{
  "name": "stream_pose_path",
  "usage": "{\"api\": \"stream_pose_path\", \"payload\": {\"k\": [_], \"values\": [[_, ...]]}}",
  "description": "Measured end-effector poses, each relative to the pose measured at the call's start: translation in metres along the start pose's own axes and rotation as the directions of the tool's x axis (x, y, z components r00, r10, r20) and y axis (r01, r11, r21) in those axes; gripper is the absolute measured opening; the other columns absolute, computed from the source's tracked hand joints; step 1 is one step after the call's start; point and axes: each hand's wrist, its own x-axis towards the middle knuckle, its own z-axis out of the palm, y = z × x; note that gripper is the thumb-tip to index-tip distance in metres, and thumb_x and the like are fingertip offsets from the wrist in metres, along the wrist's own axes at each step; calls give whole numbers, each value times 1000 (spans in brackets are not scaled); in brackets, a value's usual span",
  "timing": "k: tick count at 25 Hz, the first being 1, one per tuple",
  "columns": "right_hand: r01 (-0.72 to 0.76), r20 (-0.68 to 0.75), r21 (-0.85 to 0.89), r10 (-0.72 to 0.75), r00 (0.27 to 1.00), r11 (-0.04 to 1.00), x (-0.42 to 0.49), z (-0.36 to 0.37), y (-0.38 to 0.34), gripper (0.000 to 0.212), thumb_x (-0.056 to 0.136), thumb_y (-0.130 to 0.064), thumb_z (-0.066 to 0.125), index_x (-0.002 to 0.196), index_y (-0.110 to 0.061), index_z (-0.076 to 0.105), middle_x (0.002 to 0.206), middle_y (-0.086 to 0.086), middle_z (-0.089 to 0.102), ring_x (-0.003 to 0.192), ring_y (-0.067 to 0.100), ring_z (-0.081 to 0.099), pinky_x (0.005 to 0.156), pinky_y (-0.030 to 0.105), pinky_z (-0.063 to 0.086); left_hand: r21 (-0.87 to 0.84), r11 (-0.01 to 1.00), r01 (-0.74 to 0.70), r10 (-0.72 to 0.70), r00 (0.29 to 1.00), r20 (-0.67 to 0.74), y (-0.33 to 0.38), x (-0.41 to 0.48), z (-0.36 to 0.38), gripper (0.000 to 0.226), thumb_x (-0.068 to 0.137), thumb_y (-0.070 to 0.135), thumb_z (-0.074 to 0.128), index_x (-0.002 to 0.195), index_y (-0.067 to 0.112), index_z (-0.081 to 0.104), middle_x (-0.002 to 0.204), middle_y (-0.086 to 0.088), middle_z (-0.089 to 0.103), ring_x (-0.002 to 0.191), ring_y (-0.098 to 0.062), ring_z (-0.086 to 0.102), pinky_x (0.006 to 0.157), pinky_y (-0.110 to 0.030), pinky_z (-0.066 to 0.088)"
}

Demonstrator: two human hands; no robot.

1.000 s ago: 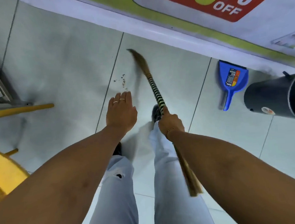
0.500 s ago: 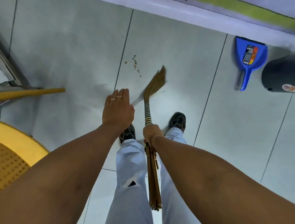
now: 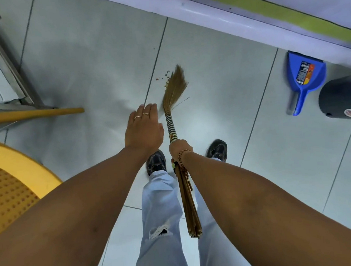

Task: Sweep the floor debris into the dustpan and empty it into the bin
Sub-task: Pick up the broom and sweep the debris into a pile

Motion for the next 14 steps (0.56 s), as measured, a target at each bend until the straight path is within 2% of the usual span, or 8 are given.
{"api": "stream_pose_path", "payload": {"k": [3,6,10,14], "values": [[26,-4,-36,-26,1000,999,6,3,-3,31,98,-21,37,117,-4,55,104,11,62,83,22,52,72,26,39,-11,1000,10,-10,1000,-5,0,1,2,56,95,26,43,144,5,24,151,-14,34,143,-30,25,119,-42,22],[57,-26,-49,-58,998,997,9,6,-3,22,97,-20,37,104,-8,54,93,8,57,81,22,55,65,29,44,-29,999,19,-19,1000,-2,1,-5,6,56,95,26,44,143,6,25,151,-14,34,143,-30,26,119,-42,22],[95,-53,-19,-96,994,995,5,5,2,35,96,-20,37,121,-4,54,95,9,58,85,25,58,75,31,48,-19,1000,25,-24,1000,16,4,-18,18,56,96,27,41,144,6,23,153,-14,32,144,-30,24,120,-42,20],[183,-121,-18,-184,975,983,-22,5,37,41,99,-24,30,138,-14,37,123,17,60,111,36,58,91,38,46,-28,999,32,-31,999,31,10,-29,26,55,96,26,42,144,5,23,152,-14,33,143,-30,24,119,-41,20]]}}
